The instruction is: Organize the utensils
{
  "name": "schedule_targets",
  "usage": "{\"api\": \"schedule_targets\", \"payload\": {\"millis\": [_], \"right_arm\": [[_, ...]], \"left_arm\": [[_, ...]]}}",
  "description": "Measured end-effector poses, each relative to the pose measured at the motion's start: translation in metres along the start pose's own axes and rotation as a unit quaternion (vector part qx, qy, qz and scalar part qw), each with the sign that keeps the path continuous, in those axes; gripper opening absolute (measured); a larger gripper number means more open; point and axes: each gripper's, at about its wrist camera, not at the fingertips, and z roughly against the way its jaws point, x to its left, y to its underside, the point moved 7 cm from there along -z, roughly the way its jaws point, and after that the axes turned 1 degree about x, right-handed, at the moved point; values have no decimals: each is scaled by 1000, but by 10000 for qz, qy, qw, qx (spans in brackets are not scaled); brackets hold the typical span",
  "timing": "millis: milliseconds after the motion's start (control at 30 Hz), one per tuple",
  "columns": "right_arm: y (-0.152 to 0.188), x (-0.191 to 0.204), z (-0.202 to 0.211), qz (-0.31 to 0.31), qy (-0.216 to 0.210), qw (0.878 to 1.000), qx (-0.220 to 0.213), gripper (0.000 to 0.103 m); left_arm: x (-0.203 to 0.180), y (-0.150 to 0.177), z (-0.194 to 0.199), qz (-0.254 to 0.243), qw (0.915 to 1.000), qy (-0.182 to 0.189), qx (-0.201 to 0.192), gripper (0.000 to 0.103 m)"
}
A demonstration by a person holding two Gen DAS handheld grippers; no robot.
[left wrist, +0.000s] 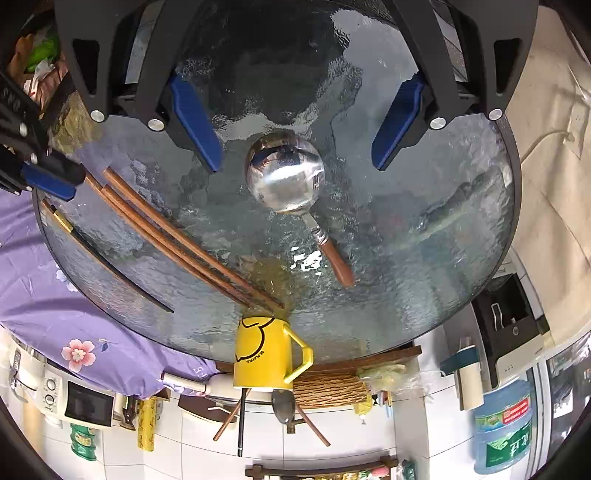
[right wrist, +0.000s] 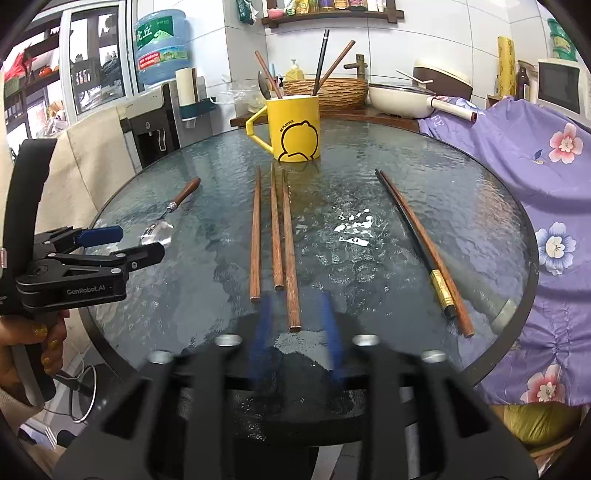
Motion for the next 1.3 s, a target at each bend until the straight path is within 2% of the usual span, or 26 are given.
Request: {"api": "schedule_targets", "payload": {"millis": [167, 267, 467, 700, 800, 933, 1000, 1300], "right_arm": [[1, 2, -5, 92, -9, 10000, 28, 38], [3, 4, -6, 143, -9, 9999, 22, 38], [4, 3, -9, 259, 4, 9997, 14, 38], [5, 6, -10, 373, 49, 9993, -46, 37], [7, 10, -9, 434, 127, 9989, -129, 22], [9, 18, -9, 657, 142, 9976, -183, 9], [8, 19, -10, 664, 163, 9975, -182, 8], [5, 17, -7, 516, 59, 9984, -210, 8]], "left_arm": [[-1, -4, -4, 89, 9999, -132, 42, 83], [-3, -7, -7, 64, 9994, -338, 85, 83], [-9, -7, -15, 196, 9989, -349, 230, 82], [-5, -6, -14, 381, 9987, -312, 164, 64], [-4, -5, -12, 394, 9987, -321, 97, 57], [-4, -4, -10, 333, 9990, -298, -12, 52], [-4, -5, -10, 318, 9991, -287, -26, 46], [1, -3, -6, 399, 9992, -92, -43, 46]]}}
